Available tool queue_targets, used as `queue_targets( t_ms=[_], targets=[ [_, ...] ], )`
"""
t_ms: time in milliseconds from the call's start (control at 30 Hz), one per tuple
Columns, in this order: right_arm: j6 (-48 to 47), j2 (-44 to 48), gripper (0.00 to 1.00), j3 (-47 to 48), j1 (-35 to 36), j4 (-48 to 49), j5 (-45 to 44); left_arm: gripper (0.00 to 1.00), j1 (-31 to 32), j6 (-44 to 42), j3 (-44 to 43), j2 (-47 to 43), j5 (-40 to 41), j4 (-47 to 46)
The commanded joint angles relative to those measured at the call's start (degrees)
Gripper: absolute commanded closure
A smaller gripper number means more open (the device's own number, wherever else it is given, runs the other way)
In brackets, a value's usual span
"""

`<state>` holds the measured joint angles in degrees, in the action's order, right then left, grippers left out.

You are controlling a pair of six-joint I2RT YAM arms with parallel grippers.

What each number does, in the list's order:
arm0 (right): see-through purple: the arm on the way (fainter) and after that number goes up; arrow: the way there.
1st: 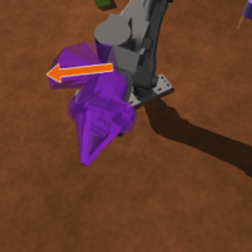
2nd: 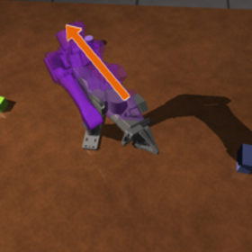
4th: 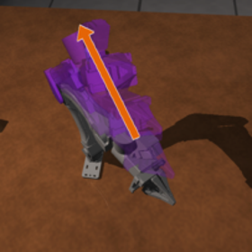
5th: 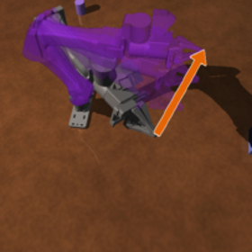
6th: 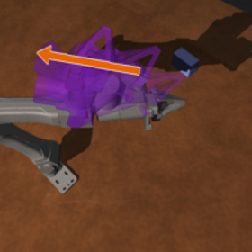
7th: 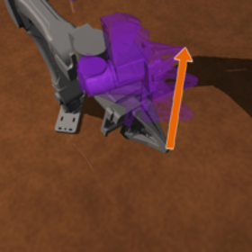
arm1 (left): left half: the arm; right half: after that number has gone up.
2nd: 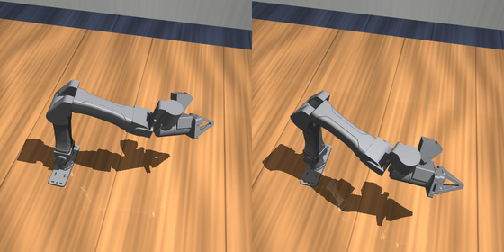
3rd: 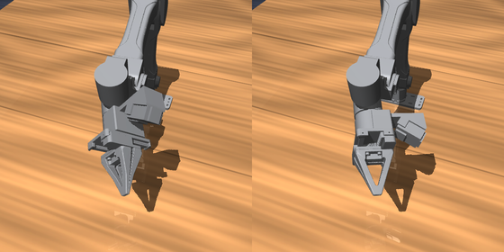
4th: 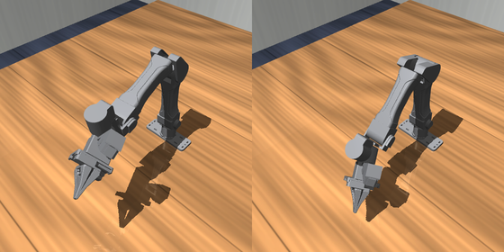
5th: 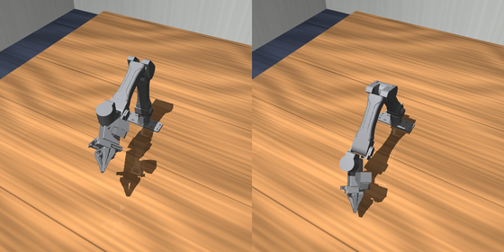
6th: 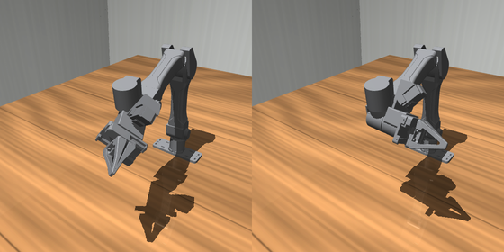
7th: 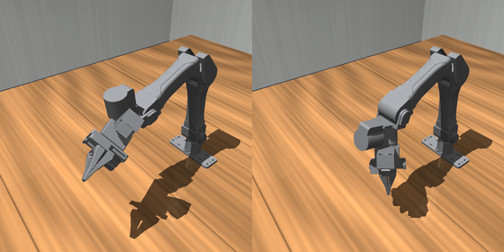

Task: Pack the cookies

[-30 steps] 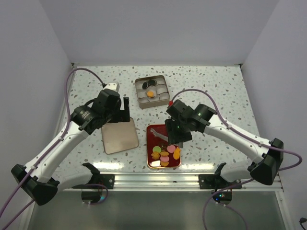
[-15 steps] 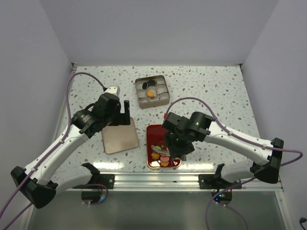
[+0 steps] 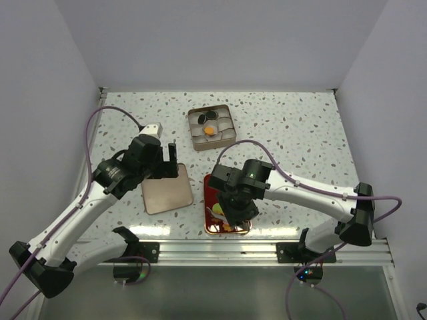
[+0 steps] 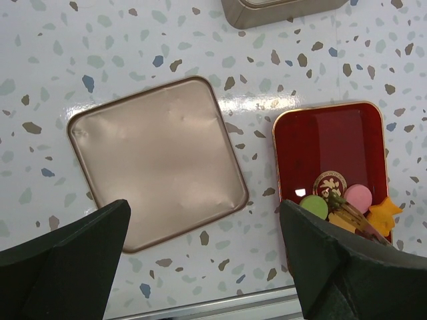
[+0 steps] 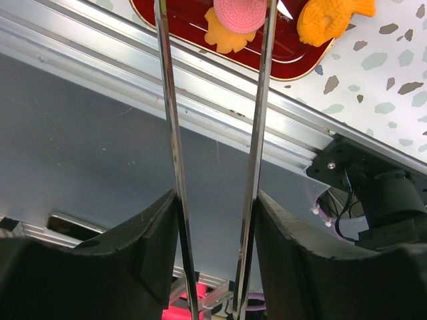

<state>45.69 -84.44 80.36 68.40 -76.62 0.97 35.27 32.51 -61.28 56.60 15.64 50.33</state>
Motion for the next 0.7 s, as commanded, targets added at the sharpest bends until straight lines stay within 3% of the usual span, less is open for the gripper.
queue_targets(
  t_ms=[0, 300, 667],
  targets=[
    [1.59, -0.63, 0.52, 3.14, 0.68, -2.66, -0.88, 0.0, 0.06, 1.06, 0.54, -1.75, 0.8, -0.76],
    [2.38, -3.71, 0.64, 5.42, 1.65, -4.15, -2.64, 0.0, 0.07, 0.18, 0.9, -3.07, 1.5, 0.21],
    [4.93, -8.36, 0.66, 16.31, 2.0, -9.59, -12.03, 0.0, -0.02, -1.66, -0.95, -3.34, 2.64, 1.27]
  ],
)
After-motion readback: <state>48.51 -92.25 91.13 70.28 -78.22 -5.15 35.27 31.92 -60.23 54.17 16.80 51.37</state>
